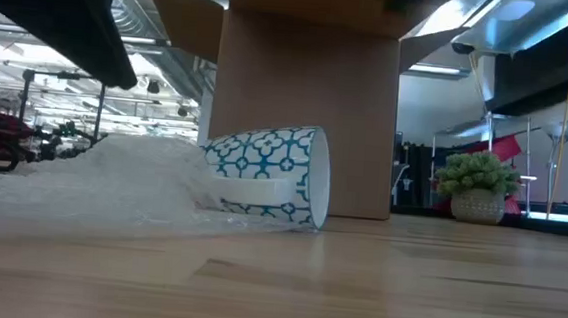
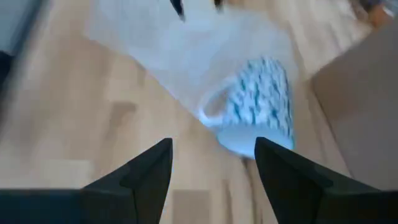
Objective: Wrap mug
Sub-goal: Adjust the white patterned mug
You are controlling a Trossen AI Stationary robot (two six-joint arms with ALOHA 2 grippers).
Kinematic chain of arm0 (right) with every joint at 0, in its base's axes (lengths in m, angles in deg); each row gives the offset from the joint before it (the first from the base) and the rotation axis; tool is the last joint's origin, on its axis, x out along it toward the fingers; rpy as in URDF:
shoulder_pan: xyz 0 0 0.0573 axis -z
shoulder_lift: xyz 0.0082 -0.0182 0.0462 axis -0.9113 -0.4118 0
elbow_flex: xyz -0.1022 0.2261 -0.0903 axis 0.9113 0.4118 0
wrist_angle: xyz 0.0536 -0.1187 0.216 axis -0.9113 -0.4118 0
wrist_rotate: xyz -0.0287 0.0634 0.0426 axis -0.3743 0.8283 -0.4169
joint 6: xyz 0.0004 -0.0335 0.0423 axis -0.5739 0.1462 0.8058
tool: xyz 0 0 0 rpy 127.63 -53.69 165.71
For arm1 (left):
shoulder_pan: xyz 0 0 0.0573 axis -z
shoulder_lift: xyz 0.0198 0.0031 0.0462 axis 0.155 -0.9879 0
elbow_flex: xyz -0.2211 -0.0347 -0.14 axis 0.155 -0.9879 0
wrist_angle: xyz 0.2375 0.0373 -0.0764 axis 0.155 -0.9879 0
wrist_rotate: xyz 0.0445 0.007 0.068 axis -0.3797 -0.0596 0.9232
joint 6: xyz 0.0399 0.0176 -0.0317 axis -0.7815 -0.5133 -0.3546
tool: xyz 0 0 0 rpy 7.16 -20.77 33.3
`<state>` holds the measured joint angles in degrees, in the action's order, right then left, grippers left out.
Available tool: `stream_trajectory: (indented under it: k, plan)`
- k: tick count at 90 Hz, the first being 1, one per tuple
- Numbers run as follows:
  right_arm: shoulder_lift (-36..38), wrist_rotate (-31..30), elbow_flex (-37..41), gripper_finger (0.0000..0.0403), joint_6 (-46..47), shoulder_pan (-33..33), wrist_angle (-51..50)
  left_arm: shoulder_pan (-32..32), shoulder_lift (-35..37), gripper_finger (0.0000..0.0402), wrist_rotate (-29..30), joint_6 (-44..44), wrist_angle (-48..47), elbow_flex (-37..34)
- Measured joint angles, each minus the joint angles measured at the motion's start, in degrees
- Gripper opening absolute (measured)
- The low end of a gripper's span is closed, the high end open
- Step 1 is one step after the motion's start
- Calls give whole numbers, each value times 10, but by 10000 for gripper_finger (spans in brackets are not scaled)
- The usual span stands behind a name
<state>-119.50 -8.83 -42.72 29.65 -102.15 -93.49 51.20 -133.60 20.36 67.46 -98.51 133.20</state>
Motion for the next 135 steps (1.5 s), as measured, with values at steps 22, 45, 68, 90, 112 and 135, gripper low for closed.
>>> stream_trajectory:
  k: [22,45,68,90,112,135]
  plan:
    - [0,-65,163,214,-72,28,225,-19,0,192,-20,-28,4,0]
    - [-22,-4,202,214,-184,107,387,-27,0,191,-25,-19,5,0]
    - [-66,86,203,192,-209,168,476,-28,0,191,-34,-21,6,0]
    - [-66,89,203,66,-214,186,477,-28,0,191,-34,-21,6,0]
    - [-21,97,188,16,-188,176,398,-33,-2,184,-31,-54,6,0]
    - [119,174,74,7,-42,152,-63,-47,-2,137,-57,-72,6,0]
